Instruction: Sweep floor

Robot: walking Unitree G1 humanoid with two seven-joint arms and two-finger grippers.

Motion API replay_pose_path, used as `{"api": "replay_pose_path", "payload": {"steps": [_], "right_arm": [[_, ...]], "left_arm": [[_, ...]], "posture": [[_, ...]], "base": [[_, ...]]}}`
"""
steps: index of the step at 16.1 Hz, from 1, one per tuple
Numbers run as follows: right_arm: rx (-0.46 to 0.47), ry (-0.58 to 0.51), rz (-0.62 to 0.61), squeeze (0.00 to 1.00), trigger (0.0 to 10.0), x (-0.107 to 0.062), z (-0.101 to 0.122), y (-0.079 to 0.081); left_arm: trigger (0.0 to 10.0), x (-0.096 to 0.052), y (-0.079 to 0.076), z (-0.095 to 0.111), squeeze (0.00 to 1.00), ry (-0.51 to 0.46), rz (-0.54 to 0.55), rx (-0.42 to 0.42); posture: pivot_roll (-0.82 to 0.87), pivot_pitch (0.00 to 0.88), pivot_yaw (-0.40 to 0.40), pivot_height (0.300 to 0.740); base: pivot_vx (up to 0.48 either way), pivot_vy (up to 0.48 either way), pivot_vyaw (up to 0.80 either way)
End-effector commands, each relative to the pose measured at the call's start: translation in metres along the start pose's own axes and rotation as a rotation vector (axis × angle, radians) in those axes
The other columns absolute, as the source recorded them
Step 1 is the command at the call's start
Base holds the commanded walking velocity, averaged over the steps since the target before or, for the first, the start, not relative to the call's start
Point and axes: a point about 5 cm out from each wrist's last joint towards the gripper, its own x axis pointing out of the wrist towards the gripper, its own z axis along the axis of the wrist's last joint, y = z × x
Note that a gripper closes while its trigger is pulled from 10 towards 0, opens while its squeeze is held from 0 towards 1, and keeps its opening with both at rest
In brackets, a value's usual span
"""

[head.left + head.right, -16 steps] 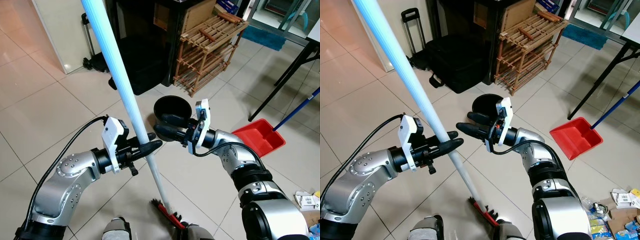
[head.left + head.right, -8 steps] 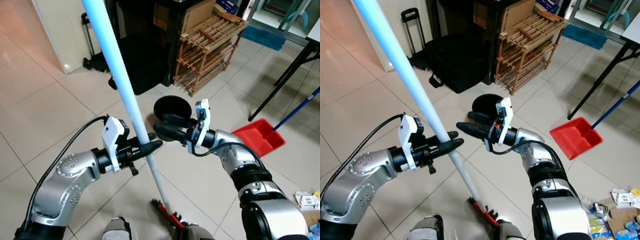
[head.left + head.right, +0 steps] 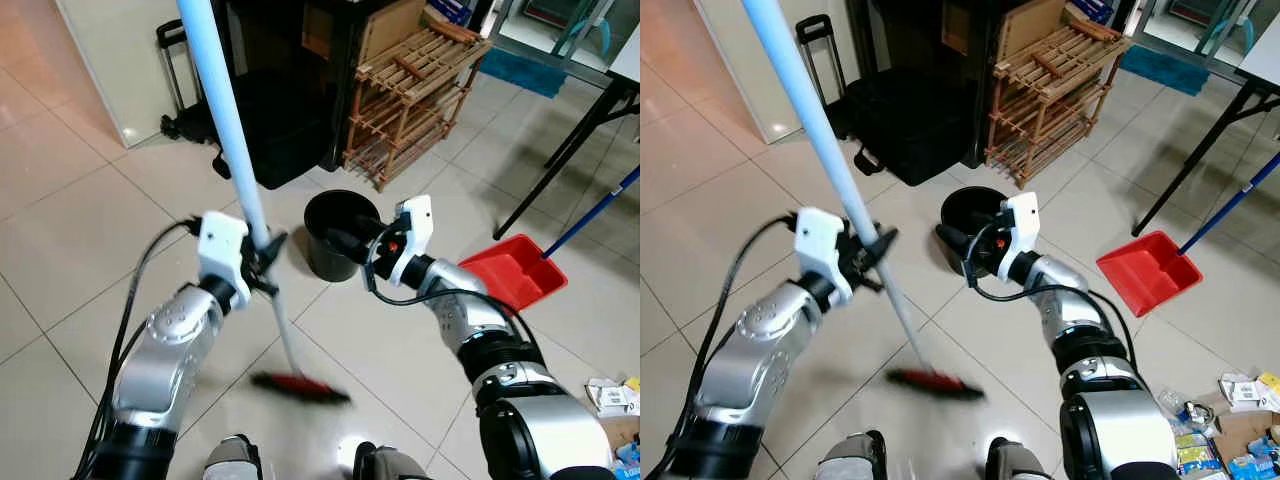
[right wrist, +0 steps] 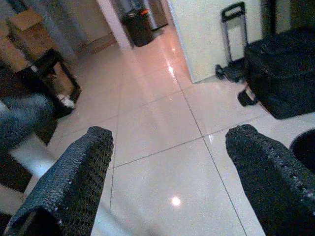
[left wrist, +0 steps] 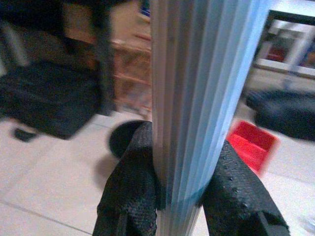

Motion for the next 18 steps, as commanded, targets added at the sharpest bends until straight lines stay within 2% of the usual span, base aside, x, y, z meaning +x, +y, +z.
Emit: {"api": "replay_pose_path", "payload": {"steps": [1, 2, 5, 8, 11, 14, 16, 18], "right_arm": [[-0.019, -0.011, -0.042, 0.0, 10.0, 0.0, 0.002, -0.003], [-0.034, -0.007, -0.078, 0.0, 10.0, 0.0, 0.001, -0.005], [-0.014, -0.024, -0.137, 0.0, 10.0, 0.0, 0.0, -0.008], [-0.011, -0.02, -0.145, 0.0, 10.0, 0.0, -0.001, -0.008], [-0.008, -0.003, -0.108, 0.0, 10.0, 0.001, -0.006, -0.004], [-0.032, 0.012, -0.111, 0.0, 10.0, -0.002, -0.007, -0.006], [-0.041, 0.013, -0.123, 0.0, 10.0, -0.003, -0.007, -0.006], [-0.049, 0.011, -0.09, 0.0, 10.0, -0.001, -0.009, -0.001]], "left_arm": [[10.0, 0.003, 0.004, 0.009, 0.0, -0.058, 0.061, 0.012], [10.0, 0.007, 0.008, 0.01, 0.0, -0.072, 0.135, 0.042], [10.0, 0.012, 0.014, 0.008, 0.0, -0.091, 0.262, 0.031], [10.0, 0.014, 0.013, 0.008, 0.0, -0.101, 0.243, 0.032], [10.0, 0.013, 0.012, 0.011, 0.0, -0.131, 0.179, 0.013], [10.0, 0.01, 0.022, 0.022, 0.0, -0.18, 0.247, 0.079], [10.0, 0.01, 0.03, 0.034, 0.0, -0.227, 0.329, 0.082], [10.0, 0.014, 0.032, 0.042, 0.0, -0.259, 0.369, 0.062]], "posture": [[0.07, 0.153, -0.028, 0.74], [0.07, 0.153, -0.028, 0.74], [0.07, 0.152, -0.024, 0.74], [0.07, 0.15, -0.023, 0.74], [0.07, 0.15, -0.023, 0.74], [0.07, 0.151, -0.023, 0.74], [0.07, 0.148, -0.024, 0.74], [0.07, 0.142, -0.023, 0.74]], "base": [[0.0, 0.0, 0.0], [0.0, 0.0, 0.0], [0.0, 0.0, 0.0], [0.0, 0.0, 0.0], [0.0, 0.0, 0.0], [0.0, 0.0, 0.0], [0.0, 0.0, 0.0], [0.0, 0.0, 0.0]]}}
